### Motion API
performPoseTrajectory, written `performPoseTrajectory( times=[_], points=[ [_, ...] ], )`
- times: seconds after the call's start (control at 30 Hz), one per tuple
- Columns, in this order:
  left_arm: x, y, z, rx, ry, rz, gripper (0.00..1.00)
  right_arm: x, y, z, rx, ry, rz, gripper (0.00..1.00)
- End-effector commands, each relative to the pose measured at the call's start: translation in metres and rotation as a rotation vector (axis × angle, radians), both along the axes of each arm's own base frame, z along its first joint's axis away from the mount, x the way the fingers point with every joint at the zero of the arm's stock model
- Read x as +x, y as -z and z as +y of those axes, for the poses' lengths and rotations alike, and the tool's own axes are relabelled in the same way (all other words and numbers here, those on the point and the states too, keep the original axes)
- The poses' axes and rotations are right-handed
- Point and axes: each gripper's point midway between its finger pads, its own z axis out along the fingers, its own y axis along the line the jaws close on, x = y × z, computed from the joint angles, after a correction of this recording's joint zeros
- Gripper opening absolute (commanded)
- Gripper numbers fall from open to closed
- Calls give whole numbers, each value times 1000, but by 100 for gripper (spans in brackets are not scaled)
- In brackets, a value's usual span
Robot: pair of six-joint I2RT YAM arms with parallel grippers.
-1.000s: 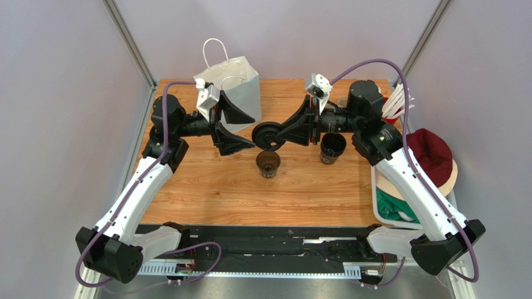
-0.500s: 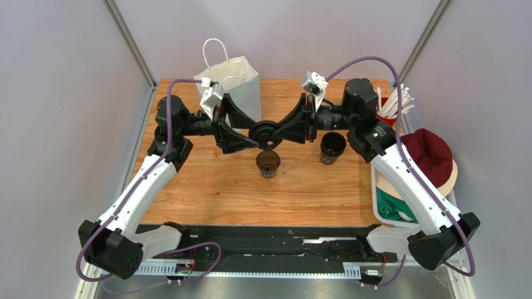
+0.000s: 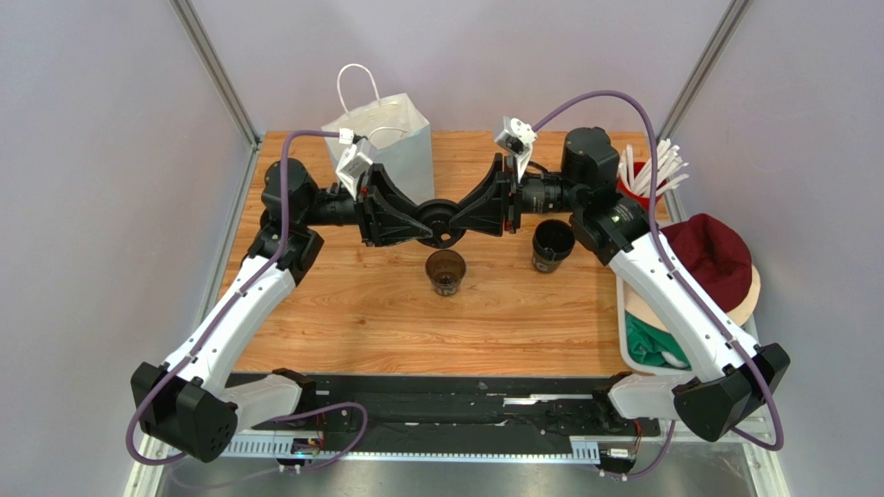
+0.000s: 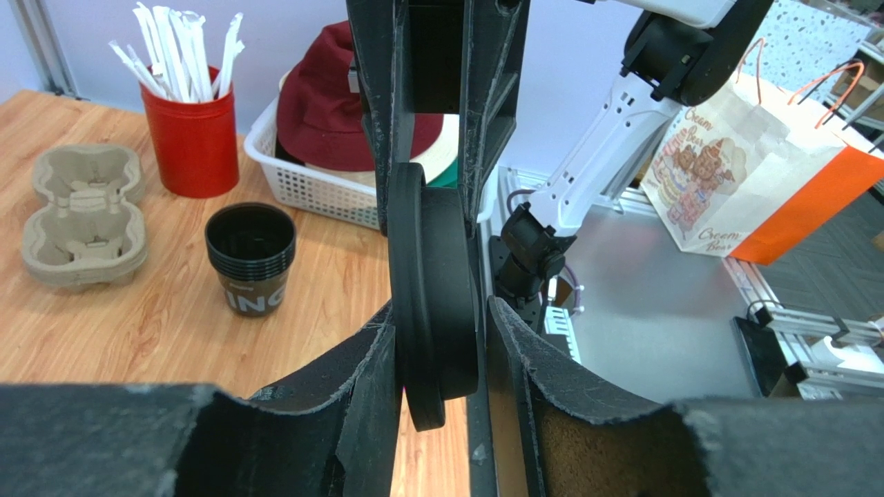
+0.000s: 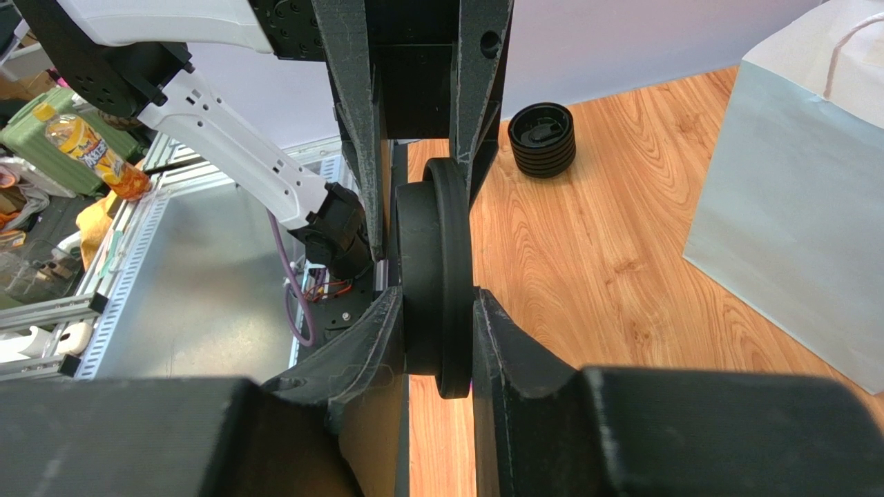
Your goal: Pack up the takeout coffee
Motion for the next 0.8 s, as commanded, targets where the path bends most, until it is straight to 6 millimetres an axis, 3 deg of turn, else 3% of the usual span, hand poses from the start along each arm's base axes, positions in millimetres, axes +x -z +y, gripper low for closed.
performPoseTrajectory(
  times=[0.0,0.13,0.2,0.27,0.43,0.57,0.77],
  points=[
    [-5,1,-1,-3,25,-29,41,0,-27,0,48,-5,-63,14],
    [-2,4,-1,10,8,-11,13,3,-28,-1,45,9,-77,17],
    [-2,6,-1,19,2,4,8,5,-28,-4,20,28,-133,24],
    [-1,6,0,26,-6,15,6,10,-21,-11,-34,77,-157,35],
    [6,10,0,50,-51,88,5,18,-25,-38,-154,192,-418,60],
    [17,19,-2,96,-92,197,3,12,-10,-60,-304,212,-560,64],
    [27,44,-9,202,-54,431,2,-7,27,-64,-503,134,-752,72]
  ],
)
